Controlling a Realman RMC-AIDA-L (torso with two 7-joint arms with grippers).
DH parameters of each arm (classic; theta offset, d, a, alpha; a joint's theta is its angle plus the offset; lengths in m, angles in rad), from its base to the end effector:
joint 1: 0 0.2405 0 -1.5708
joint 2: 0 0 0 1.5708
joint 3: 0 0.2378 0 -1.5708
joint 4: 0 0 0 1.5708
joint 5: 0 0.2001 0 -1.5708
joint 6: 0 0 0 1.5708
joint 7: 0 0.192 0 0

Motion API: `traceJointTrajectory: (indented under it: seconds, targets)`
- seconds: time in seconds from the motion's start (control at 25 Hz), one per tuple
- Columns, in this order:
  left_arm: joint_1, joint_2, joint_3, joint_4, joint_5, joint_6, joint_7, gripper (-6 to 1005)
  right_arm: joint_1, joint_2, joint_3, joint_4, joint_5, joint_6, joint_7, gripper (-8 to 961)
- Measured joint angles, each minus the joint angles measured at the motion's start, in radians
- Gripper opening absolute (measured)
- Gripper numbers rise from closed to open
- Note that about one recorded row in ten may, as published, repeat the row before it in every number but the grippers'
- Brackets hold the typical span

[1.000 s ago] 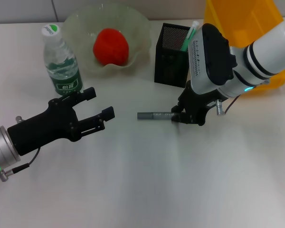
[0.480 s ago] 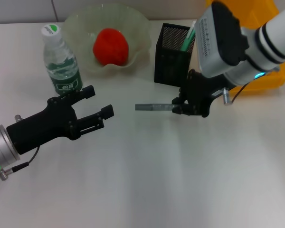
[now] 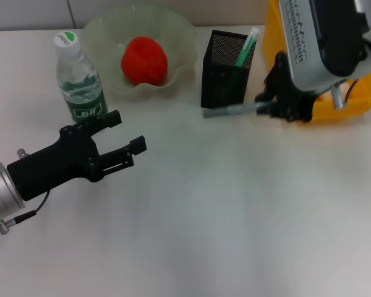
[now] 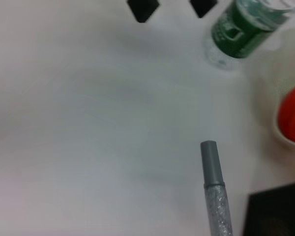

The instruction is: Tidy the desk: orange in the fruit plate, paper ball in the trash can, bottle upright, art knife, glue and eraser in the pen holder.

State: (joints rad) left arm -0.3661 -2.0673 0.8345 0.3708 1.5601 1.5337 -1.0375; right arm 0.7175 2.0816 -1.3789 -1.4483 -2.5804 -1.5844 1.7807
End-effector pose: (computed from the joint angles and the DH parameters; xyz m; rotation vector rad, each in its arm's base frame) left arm -0.2464 0.2936 -0.0440 -2.4499 -0.6432 -1.0121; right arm 0.1271 0.3663 -0.0246 -2.8012 -0.3905 -0.5951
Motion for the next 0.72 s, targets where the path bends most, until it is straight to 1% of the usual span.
traceJointTrajectory:
  seconds: [0.04,0.08,0.2,0.24,0.28,0.36,0.44,0.6,0.72]
  targets:
    - [-0.002,0.0,0.0,-0.001,0.0,-0.001,0.002,859,-0.001,0.001,-0.013,-0.062,-0.052,-0.009,0.009,139]
    - [-0.002,0.0,0.0,-0.001,0.0,-0.001,0.002,859,-0.001,0.001,-0.013,-0.062,-0.052,-0.009,0.009,139]
    - [-0.003,0.0,0.0,0.001,-0.001,0.001,0.002,859,-0.004,0.002,-0.044,-0.163,-0.138,-0.011,0.024,140]
    - [-0.003,0.0,0.0,0.002,-0.001,0.003,0.002,859,-0.009,0.002,-0.064,-0.224,-0.191,-0.012,0.027,140]
    - [-0.003,0.0,0.0,0.002,-0.001,0.003,0.002,859,-0.009,0.002,-0.064,-0.224,-0.191,-0.012,0.027,140]
    - [-0.004,0.0,0.0,0.003,-0.001,0.004,0.007,859,-0.015,0.003,-0.089,-0.273,-0.244,-0.006,0.028,139]
    - [-0.004,-0.001,0.0,0.003,-0.001,0.004,0.01,859,-0.021,0.003,-0.144,-0.302,-0.322,0.016,0.027,139]
    - [-0.005,-0.002,0.0,0.002,-0.004,0.0,0.018,859,-0.025,0.0,-0.174,-0.302,-0.337,0.027,0.0,138]
    - [-0.004,-0.002,0.0,-0.005,-0.014,-0.001,0.031,859,-0.028,-0.001,-0.179,-0.298,-0.338,0.046,-0.033,138]
